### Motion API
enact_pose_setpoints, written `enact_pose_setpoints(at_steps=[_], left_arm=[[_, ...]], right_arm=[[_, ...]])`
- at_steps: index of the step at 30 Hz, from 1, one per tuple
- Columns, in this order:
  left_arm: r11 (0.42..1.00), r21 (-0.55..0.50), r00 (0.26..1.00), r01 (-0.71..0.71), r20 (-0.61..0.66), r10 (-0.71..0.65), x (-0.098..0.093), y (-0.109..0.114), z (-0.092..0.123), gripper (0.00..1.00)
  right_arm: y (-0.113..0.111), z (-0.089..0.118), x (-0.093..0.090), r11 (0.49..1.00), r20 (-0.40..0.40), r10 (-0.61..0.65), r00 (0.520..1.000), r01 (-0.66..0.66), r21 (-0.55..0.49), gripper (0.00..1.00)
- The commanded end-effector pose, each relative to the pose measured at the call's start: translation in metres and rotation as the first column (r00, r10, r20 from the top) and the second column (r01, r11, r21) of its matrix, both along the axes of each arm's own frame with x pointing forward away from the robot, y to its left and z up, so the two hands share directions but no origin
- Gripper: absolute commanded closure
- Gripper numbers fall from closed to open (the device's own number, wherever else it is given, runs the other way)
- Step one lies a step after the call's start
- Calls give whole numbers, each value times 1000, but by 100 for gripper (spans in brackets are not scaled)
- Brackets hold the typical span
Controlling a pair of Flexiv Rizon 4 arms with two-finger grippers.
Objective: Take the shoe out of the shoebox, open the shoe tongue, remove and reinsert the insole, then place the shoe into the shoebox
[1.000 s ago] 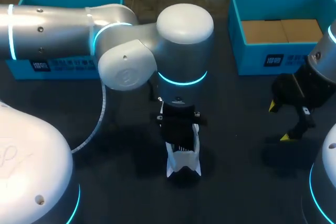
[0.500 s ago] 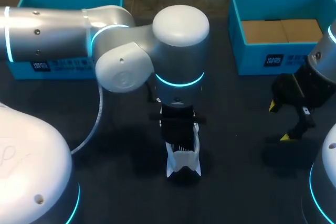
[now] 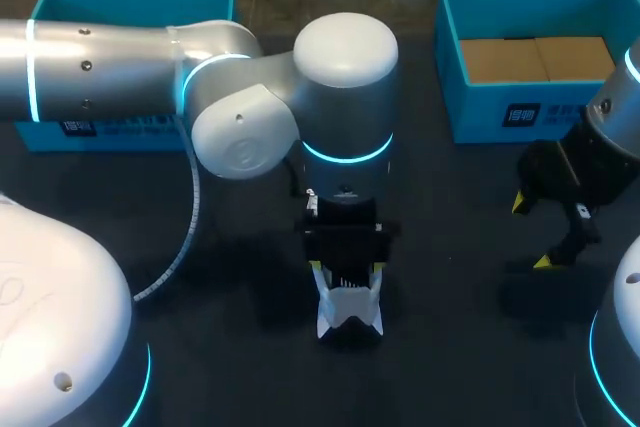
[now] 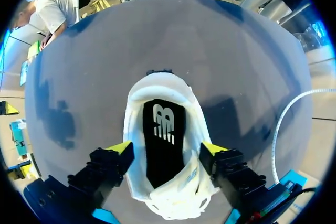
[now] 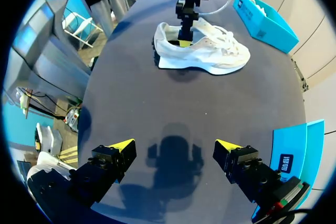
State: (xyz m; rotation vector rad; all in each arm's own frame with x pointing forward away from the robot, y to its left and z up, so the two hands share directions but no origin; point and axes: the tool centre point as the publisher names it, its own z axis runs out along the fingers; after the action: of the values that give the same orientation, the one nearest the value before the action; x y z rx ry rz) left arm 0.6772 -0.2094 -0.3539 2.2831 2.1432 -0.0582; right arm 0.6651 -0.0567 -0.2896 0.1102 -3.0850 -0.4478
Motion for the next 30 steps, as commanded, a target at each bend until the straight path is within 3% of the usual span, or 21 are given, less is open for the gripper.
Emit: enact_pose_setpoints(at_steps=[1, 5, 7, 12, 18, 22, 30], left_arm=[[1000, 4, 1000, -6, 20, 6, 1, 2, -2, 22], [1000, 18, 1000, -19, 16, 19, 6, 2, -7, 13], [999, 25, 999, -31, 8, 31, 12, 4, -10, 0], [999, 23, 999, -42, 5, 42, 19, 5, -6, 0], [997, 26, 997, -73, 7, 73, 34, 3, -4, 14], [995, 34, 996, -90, 0, 90, 41, 2, -4, 18], [990, 22, 990, -138, 14, 138, 56, 4, 2, 14]], right_arm=[[0, -1, 0, 1000, 1, 0, 1000, 0, -1, 0], [0, -1, 0, 1000, 1, 0, 1000, 0, -1, 0], [0, -1, 0, 1000, 1, 0, 1000, 0, -1, 0], [0, -1, 0, 1000, 1, 0, 1000, 0, -1, 0], [0, -1, 0, 1000, 1, 0, 1000, 0, -1, 0], [0, -1, 0, 1000, 1, 0, 1000, 0, -1, 0], [0, -1, 0, 1000, 1, 0, 1000, 0, -1, 0]])
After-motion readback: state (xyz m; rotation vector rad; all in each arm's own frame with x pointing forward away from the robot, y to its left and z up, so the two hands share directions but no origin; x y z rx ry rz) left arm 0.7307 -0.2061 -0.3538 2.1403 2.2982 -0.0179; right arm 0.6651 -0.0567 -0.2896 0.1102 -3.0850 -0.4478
